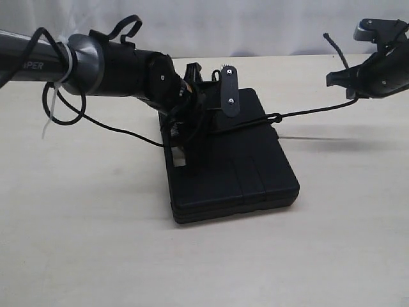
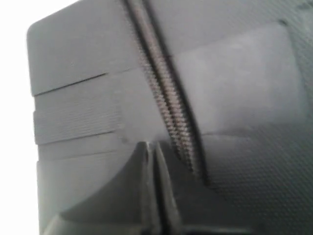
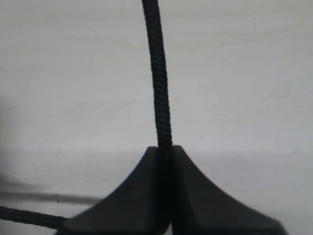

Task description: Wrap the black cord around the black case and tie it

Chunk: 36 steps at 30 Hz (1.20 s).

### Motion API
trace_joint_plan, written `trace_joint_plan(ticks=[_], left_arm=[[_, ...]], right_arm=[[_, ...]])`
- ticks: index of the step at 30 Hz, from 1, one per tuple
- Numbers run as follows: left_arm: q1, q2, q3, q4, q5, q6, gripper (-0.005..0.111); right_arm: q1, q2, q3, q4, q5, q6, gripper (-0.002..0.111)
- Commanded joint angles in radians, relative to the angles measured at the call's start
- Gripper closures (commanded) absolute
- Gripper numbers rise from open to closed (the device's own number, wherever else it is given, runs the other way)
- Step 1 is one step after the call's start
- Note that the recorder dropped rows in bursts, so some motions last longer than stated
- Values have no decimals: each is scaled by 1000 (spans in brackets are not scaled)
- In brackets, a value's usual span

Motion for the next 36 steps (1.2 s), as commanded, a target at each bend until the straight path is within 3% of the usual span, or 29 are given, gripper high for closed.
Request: trace_joint_plan(ticks=[1,7,13,24,36], left_arm=[[21,-46,2,-3,-74,-160,107],[72,-81,2,-6,-89,-276,107],[70,-81,2,-6,-89,-279,107],[63,-81,2,-15,-89,-279,107],[61,-81,2,-53,-99,-279,107]], right_arm=[[0,-11,1,-7,20,-4,104],[0,-65,1,18,20,-4,104],[0,-174,1,44,43,-4,104],[0,-328,1,509,141,-355,104],[0,-400,1,528,172,-371,104]])
